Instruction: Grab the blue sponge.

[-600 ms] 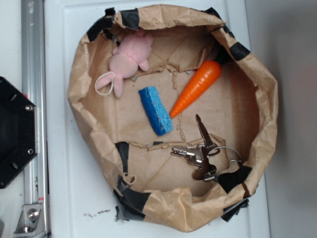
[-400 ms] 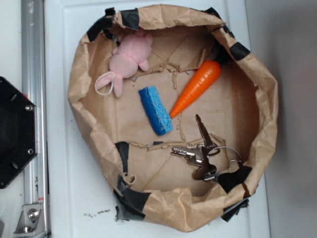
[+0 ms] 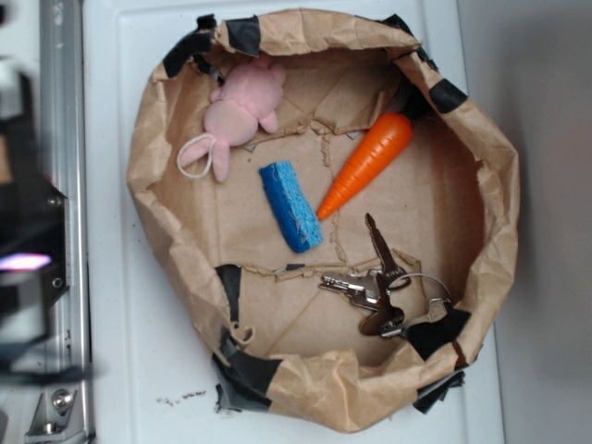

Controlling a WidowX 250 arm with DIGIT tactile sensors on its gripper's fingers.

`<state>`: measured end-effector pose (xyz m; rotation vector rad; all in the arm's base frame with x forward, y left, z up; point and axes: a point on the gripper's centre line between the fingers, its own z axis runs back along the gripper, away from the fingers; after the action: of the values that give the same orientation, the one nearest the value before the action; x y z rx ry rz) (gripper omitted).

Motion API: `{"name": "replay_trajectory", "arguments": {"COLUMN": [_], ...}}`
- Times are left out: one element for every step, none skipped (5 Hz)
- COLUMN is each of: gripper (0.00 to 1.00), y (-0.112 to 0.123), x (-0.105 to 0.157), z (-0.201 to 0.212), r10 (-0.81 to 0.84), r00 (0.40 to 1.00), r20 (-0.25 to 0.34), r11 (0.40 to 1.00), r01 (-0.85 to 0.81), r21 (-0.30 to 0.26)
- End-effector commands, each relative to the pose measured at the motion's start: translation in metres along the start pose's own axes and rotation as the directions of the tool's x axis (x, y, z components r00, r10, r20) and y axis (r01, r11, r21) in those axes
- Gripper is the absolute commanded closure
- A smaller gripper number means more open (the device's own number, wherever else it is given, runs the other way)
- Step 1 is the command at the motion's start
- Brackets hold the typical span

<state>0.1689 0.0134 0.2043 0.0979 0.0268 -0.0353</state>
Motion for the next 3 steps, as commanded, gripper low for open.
{"name": "replay_trajectory", "arguments": {"gripper": [0.00, 0.00, 0.00], "y": [0.031, 0.018, 0.000], "x": [0.088, 0.095, 0.089], "z": [-0.047, -0.086, -0.115], "r10": [-0.393, -0.567, -0.678], "r00": [0.920, 0.823, 0.725], "r20": [0.017, 0.035, 0.121], "r11": [0.919, 0.823, 0.732], "r01": [0.391, 0.566, 0.681], "r21": [0.054, 0.038, 0.025]}}
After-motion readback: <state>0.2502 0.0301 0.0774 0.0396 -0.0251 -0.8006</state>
